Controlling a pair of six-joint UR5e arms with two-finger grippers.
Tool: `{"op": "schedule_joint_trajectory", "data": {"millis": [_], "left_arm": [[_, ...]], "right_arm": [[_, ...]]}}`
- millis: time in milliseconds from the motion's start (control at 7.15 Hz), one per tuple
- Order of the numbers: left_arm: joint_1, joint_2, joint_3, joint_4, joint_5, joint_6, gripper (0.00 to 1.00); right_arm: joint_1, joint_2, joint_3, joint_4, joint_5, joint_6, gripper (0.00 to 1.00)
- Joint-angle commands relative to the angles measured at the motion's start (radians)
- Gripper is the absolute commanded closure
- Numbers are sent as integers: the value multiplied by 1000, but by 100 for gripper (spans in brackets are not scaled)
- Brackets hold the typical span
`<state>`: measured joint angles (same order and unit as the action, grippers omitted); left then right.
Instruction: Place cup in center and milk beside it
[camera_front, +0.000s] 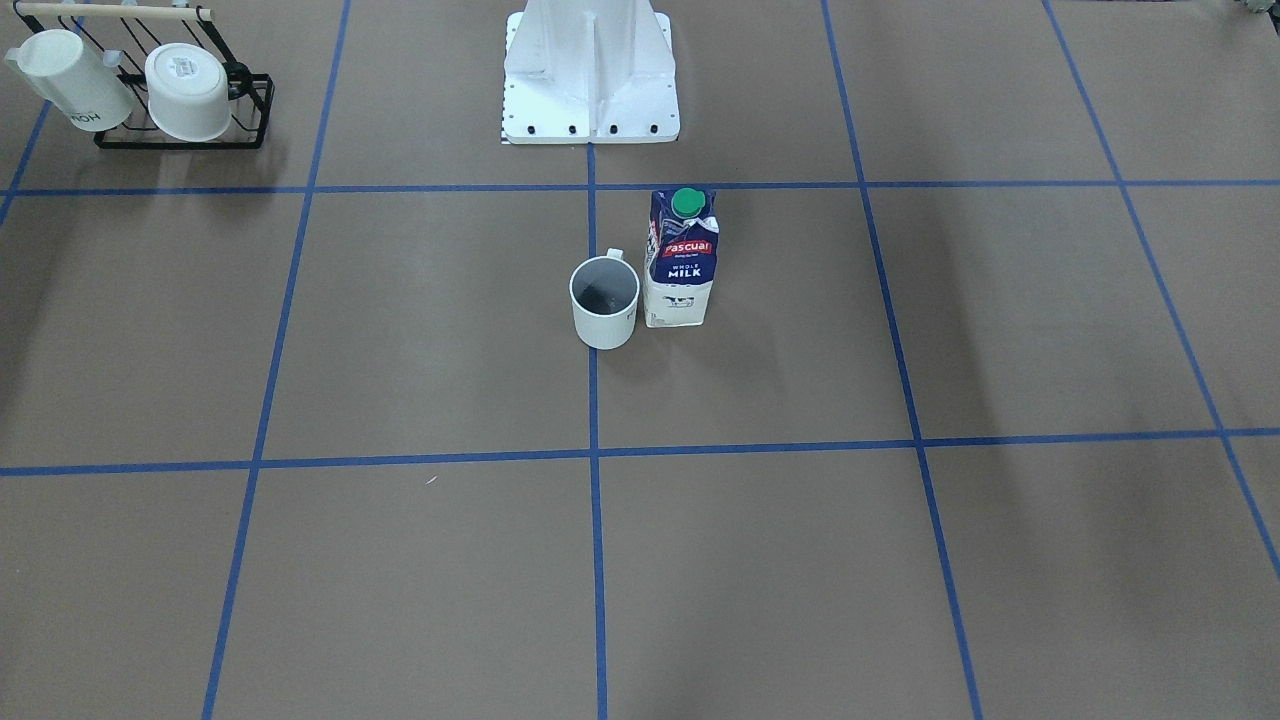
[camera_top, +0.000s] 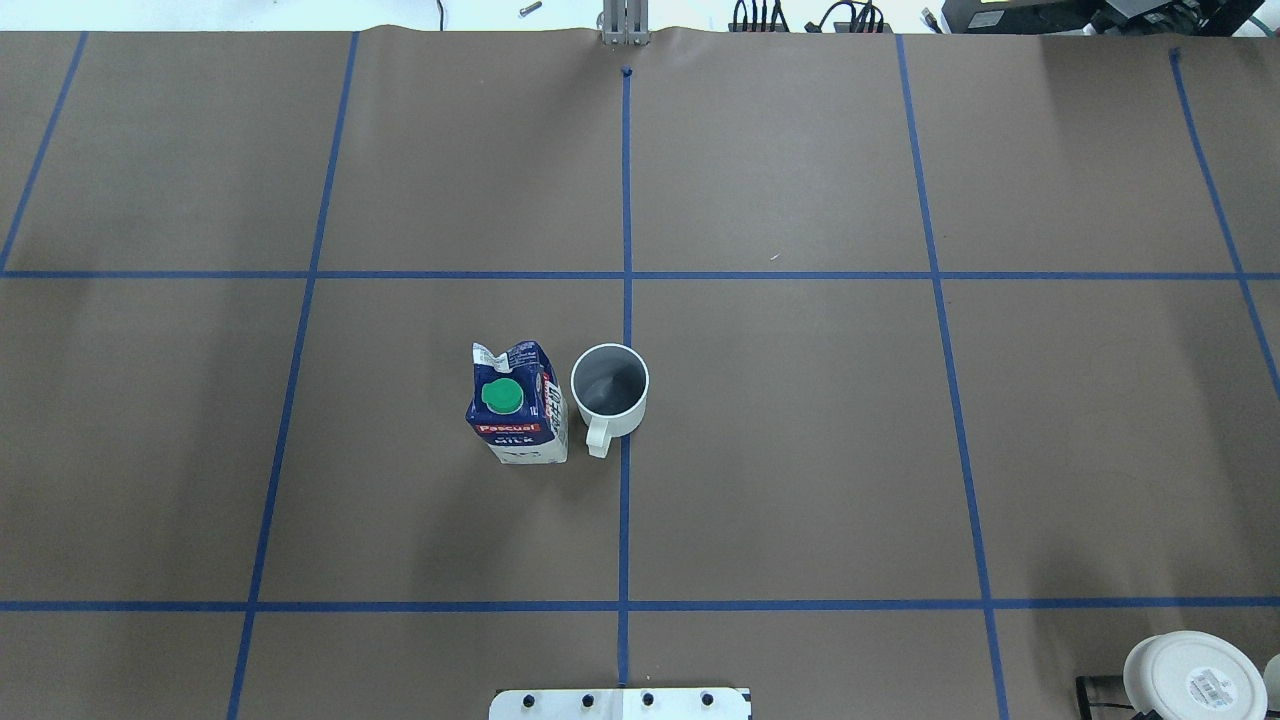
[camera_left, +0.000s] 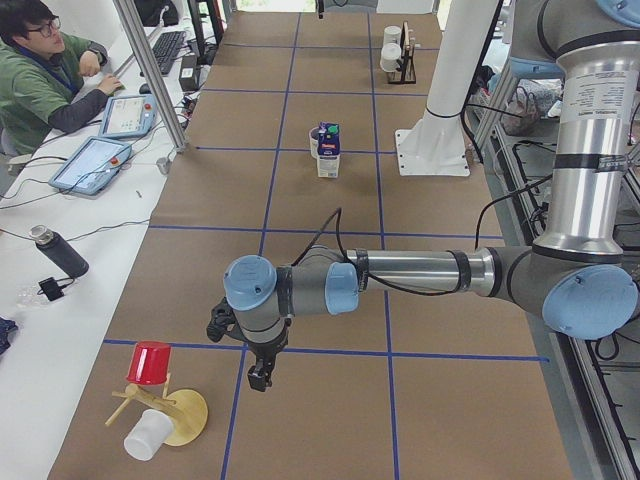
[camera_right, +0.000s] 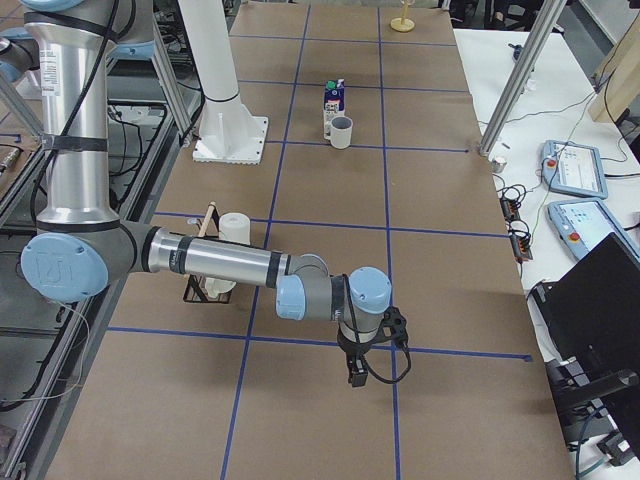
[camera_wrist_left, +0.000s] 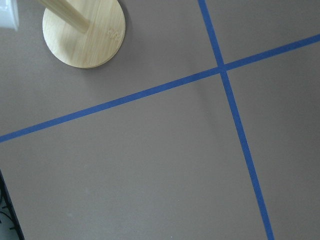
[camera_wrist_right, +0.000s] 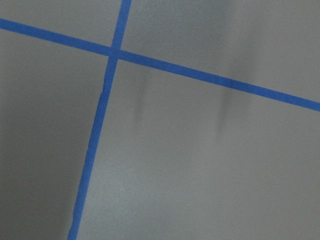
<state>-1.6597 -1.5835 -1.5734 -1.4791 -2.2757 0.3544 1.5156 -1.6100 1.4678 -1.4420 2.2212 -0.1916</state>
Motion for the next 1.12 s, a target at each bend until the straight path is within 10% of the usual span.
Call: {"op": "schedule_joint_trajectory", "data": {"millis": [0, 979], "left_arm": [[-2, 29, -36, -3, 5, -26, 2], [1, 39, -53, -10, 4, -17, 2]], "right_arm": [[0, -1, 0, 0, 0, 0, 0], [0, -50, 2, 111, 2, 3, 0]]}}
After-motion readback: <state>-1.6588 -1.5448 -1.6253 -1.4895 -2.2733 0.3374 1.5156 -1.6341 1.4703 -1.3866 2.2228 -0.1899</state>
